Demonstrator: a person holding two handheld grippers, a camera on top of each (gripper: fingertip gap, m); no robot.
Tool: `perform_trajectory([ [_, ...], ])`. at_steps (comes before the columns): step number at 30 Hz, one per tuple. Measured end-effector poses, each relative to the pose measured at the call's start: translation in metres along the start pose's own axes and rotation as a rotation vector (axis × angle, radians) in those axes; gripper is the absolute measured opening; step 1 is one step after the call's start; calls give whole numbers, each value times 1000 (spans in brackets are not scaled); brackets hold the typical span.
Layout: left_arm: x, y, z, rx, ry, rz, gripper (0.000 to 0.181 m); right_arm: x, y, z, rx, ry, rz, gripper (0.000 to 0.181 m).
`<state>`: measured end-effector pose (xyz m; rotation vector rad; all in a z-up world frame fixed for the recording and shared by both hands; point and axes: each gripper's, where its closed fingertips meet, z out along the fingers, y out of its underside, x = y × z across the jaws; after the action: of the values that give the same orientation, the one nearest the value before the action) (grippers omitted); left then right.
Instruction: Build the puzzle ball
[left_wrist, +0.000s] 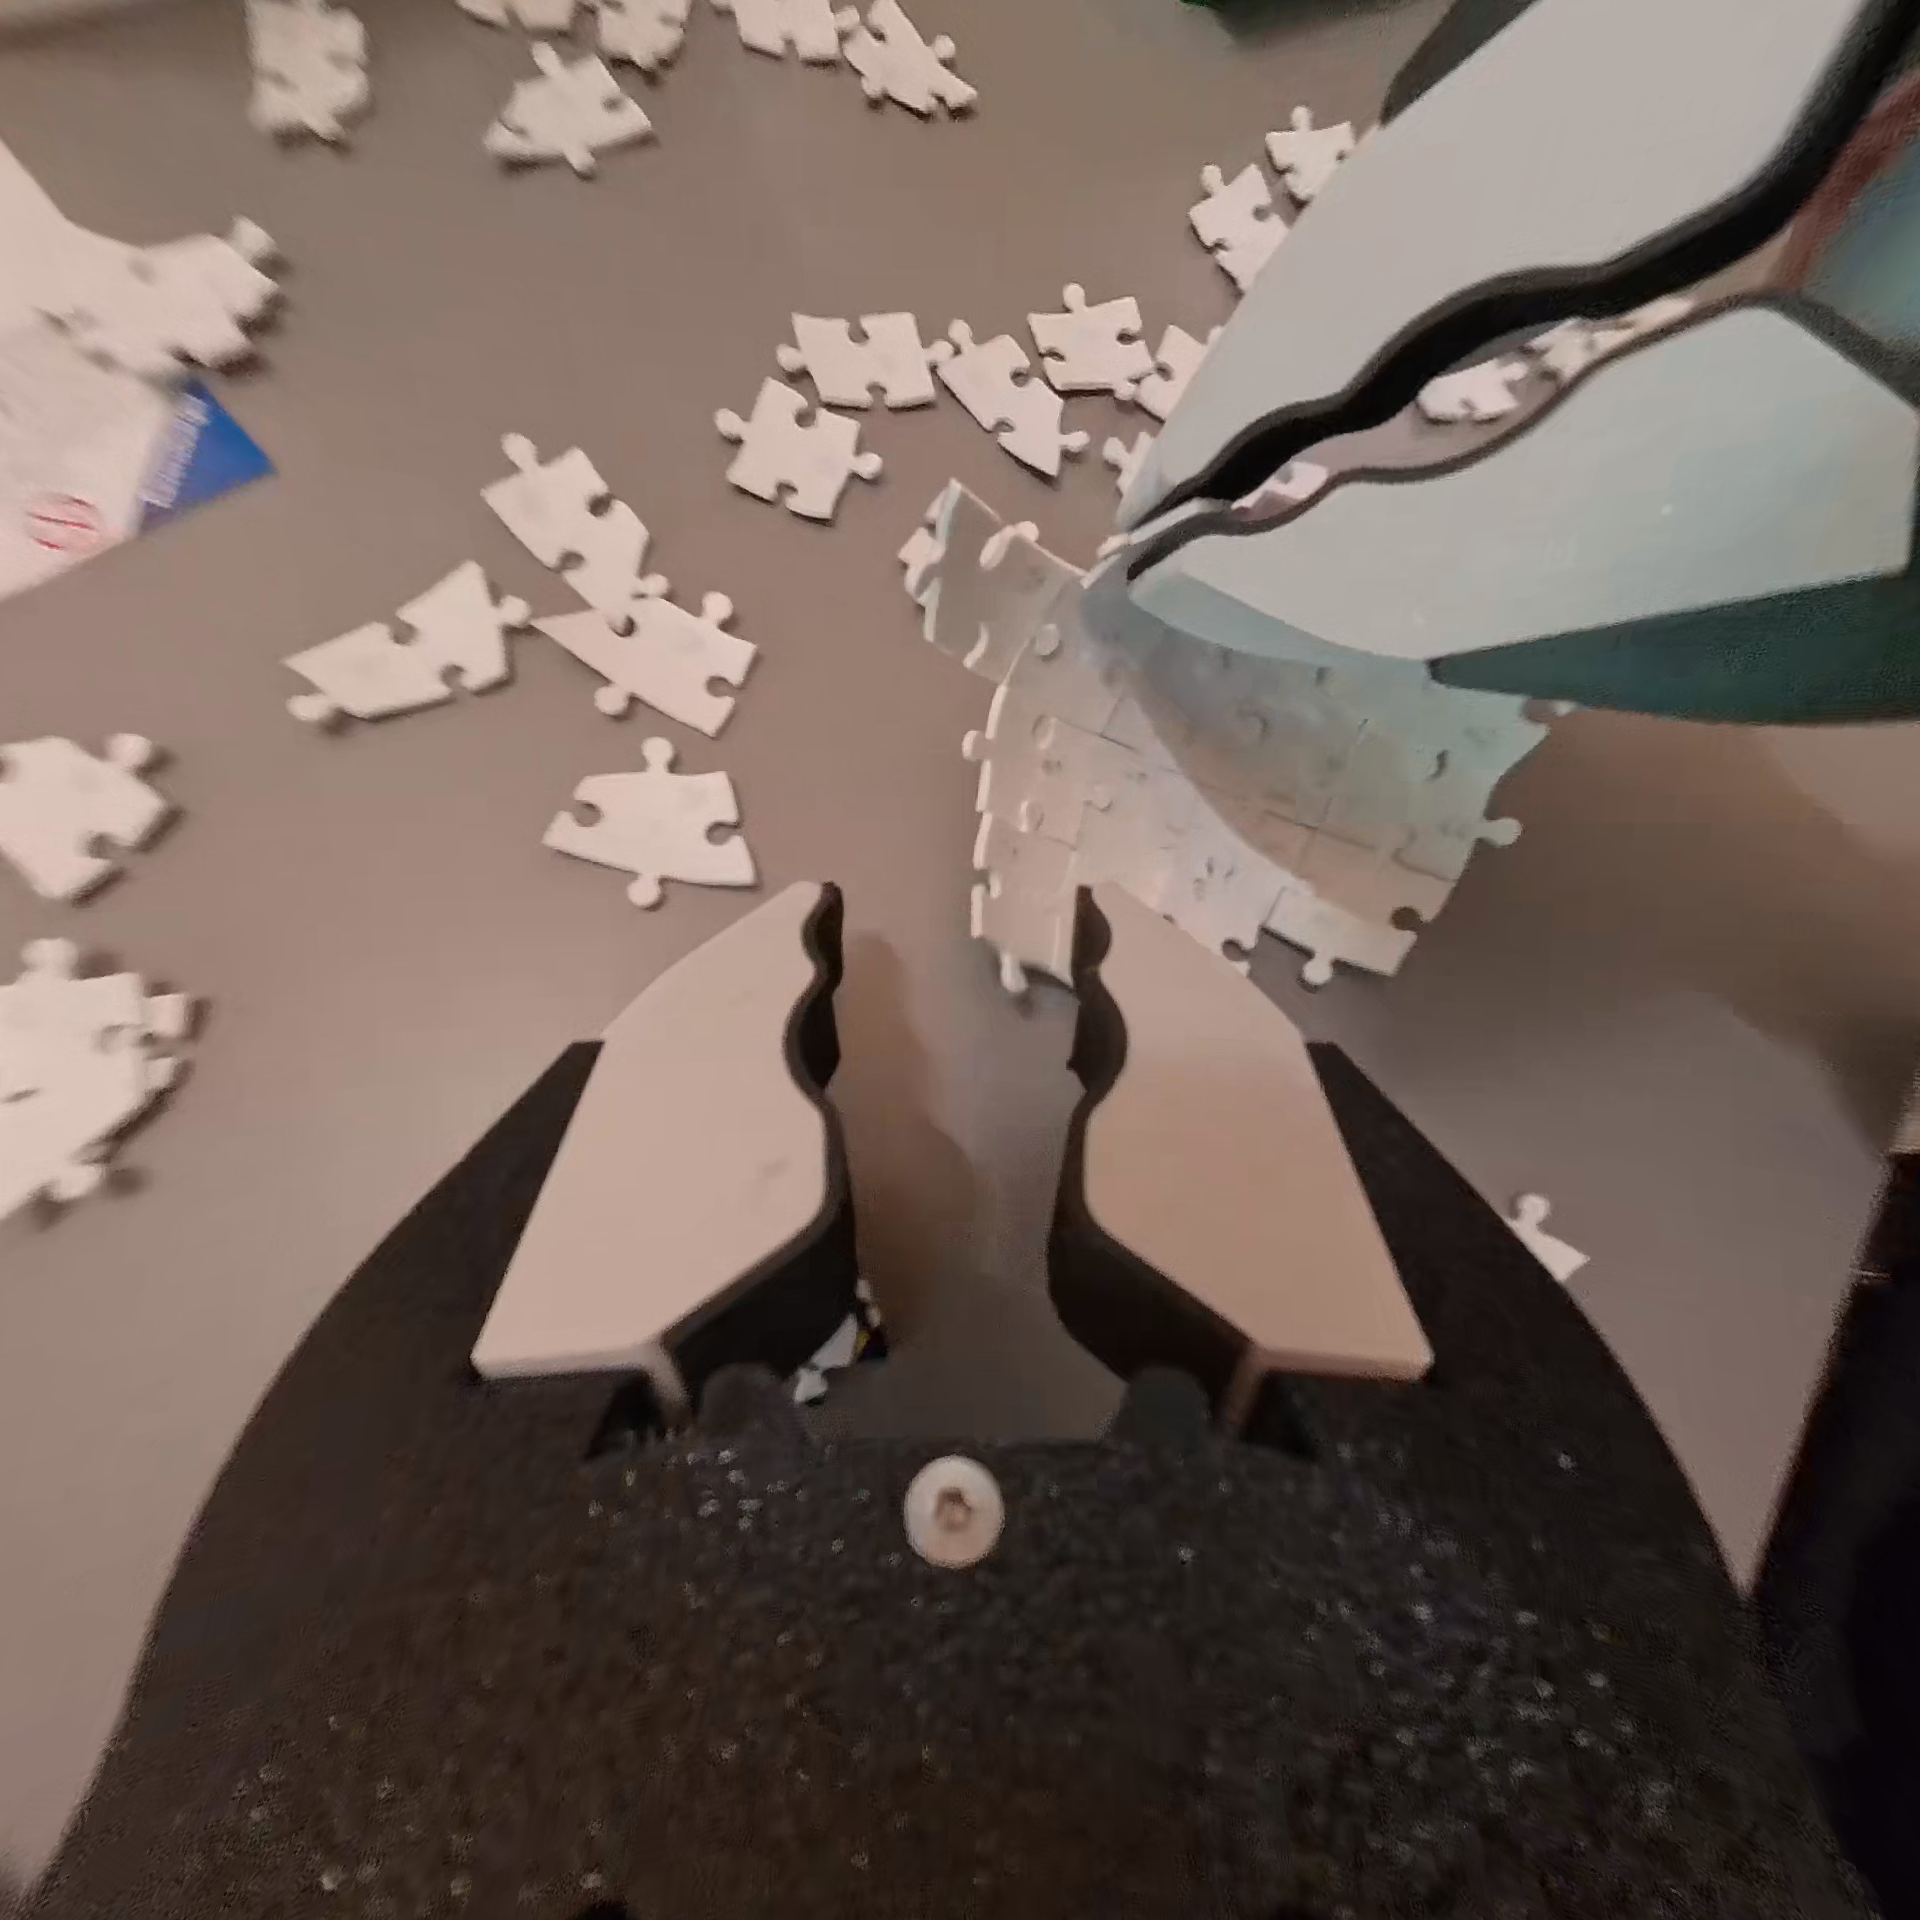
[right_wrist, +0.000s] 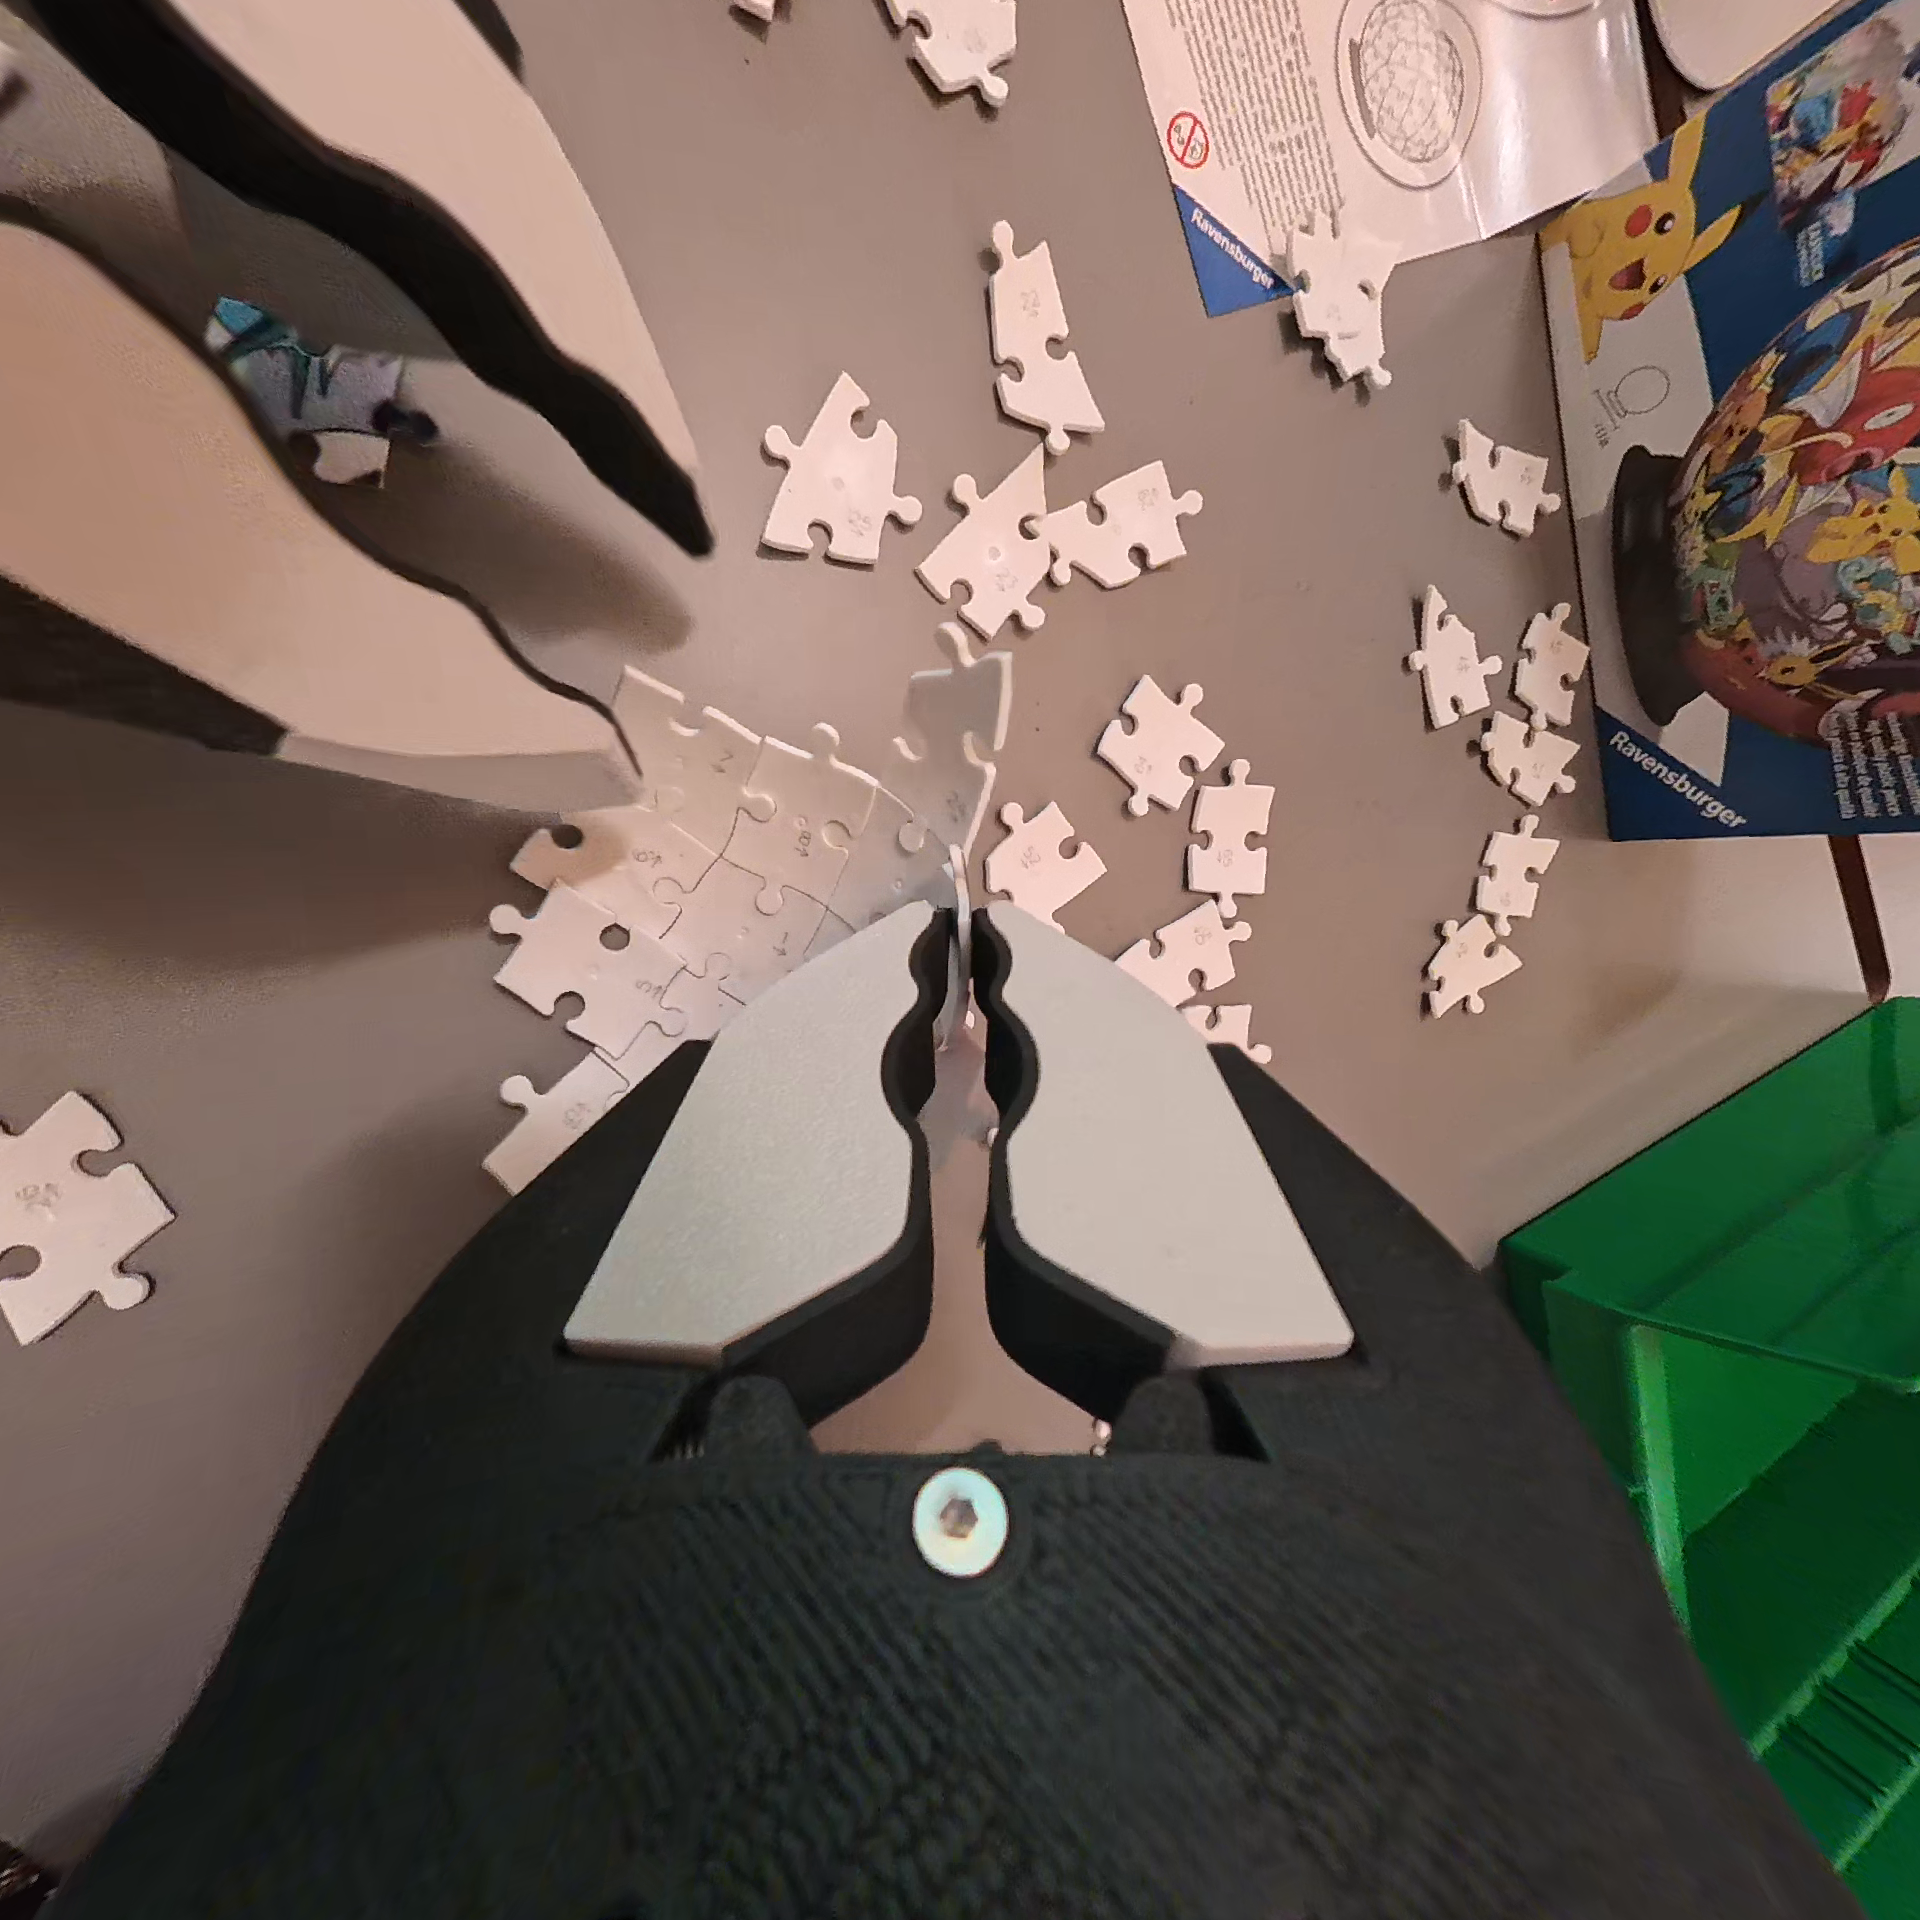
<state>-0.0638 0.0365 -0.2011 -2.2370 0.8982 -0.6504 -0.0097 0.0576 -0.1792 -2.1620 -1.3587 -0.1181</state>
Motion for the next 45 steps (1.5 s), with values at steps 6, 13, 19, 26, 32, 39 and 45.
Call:
perform_trajectory([
  [6, 10, -7, 16, 21, 209, -192, 32, -1, -1, -3, 15, 11, -21, 4],
  [13, 17, -4, 22, -21, 318, -143, 12, -3, -4, -5, 46, 0, -29, 3],
  [19, 17, -4, 24, -9, 344, -134, 6, -2, -1, -3, 43, -5, -17, 3],
  [26, 15, -7, 22, 32, 311, -100, 5, 6, 7, -12, 118, -53, 94, 33],
  [32, 14, -8, 23, 43, 296, -90, 5, 14, 23, -25, 202, -130, 274, 41],
  [39, 14, -8, 23, 40, 296, -85, 5, 0, 25, -6, 198, -173, 209, 37],
  [45, 13, -9, 22, 49, 292, -54, 5, 15, 3, -3, 231, -167, 149, 27],
])
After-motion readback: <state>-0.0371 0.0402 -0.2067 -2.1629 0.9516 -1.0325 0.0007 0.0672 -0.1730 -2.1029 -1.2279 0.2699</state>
